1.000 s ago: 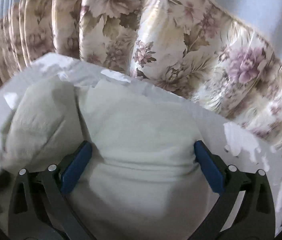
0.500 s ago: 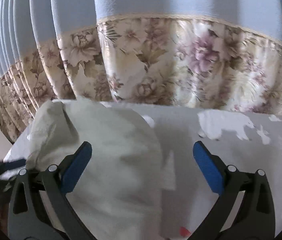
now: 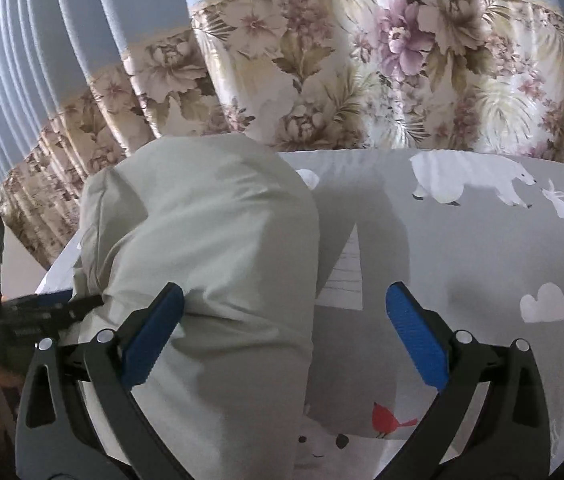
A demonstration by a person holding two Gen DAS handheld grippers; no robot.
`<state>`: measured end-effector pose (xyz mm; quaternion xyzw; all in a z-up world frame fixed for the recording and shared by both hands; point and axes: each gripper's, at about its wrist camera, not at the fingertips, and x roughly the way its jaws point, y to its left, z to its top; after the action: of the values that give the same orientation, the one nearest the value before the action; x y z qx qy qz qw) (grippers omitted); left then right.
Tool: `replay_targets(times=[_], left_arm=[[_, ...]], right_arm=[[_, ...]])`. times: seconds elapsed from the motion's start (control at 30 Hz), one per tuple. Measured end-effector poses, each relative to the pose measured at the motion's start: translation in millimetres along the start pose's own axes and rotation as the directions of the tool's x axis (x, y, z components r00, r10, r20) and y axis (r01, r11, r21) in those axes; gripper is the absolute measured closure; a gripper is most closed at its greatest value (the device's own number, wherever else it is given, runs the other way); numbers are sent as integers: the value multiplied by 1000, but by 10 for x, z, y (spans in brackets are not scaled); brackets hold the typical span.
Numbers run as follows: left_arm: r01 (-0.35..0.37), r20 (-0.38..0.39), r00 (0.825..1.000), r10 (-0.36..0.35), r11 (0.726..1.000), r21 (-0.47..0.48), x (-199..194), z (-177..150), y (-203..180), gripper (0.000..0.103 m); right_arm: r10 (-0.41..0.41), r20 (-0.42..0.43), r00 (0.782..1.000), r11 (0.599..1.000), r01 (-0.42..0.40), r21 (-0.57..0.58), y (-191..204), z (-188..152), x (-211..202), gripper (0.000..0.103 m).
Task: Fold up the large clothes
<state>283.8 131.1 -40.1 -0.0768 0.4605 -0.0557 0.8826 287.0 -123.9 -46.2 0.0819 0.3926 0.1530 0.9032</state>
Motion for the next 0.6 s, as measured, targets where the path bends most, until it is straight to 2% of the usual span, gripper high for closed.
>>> replay_targets(times=[0.07, 0.17, 0.23, 0.27, 0.33, 0.37, 0.4, 0.43, 0.47, 0.6], left_arm=[[-5, 51, 999, 4, 1000, 20, -178, 35, -78, 3], [52, 125, 991, -54, 999, 14, -450, 84, -131, 2], [101, 142, 985, -102, 995, 16, -520, 107, -157, 2], [99, 111, 989, -101, 995, 25, -455, 103, -194, 2], [40, 27, 999, -42, 997, 66, -184, 59, -270, 2], [27, -45, 999, -24, 997, 79, 47, 4, -289, 1], [41, -77, 996, -36, 998, 57, 218, -41, -266, 1], [66, -74, 995, -65, 998, 12, 274, -49, -209, 1], [92, -67, 993, -93, 995, -23, 301, -50, -165, 1], [73, -59, 996, -73, 997, -10, 312, -46, -233, 1]], right_arm=[[22, -18, 1000, 1000, -22, -9, 9, -5, 20, 3], [36, -38, 999, 999, -37, -25, 46, -27, 46, 3], [54, -49, 997, 998, -55, -23, 59, -47, 80, 3], [55, -50, 997, 998, -56, -24, 74, -64, 99, 3], [78, -59, 995, 997, -80, -17, 83, -106, 158, 6], [94, -73, 993, 995, -95, -5, 75, -119, 189, 10], [123, -92, 988, 992, -123, 16, 61, -129, 224, 13], [158, -109, 981, 987, -154, 37, 56, -137, 256, 19], [177, -111, 978, 984, -173, 44, 60, -145, 264, 20], [160, -103, 982, 986, -164, -26, 181, -152, 217, 30]])
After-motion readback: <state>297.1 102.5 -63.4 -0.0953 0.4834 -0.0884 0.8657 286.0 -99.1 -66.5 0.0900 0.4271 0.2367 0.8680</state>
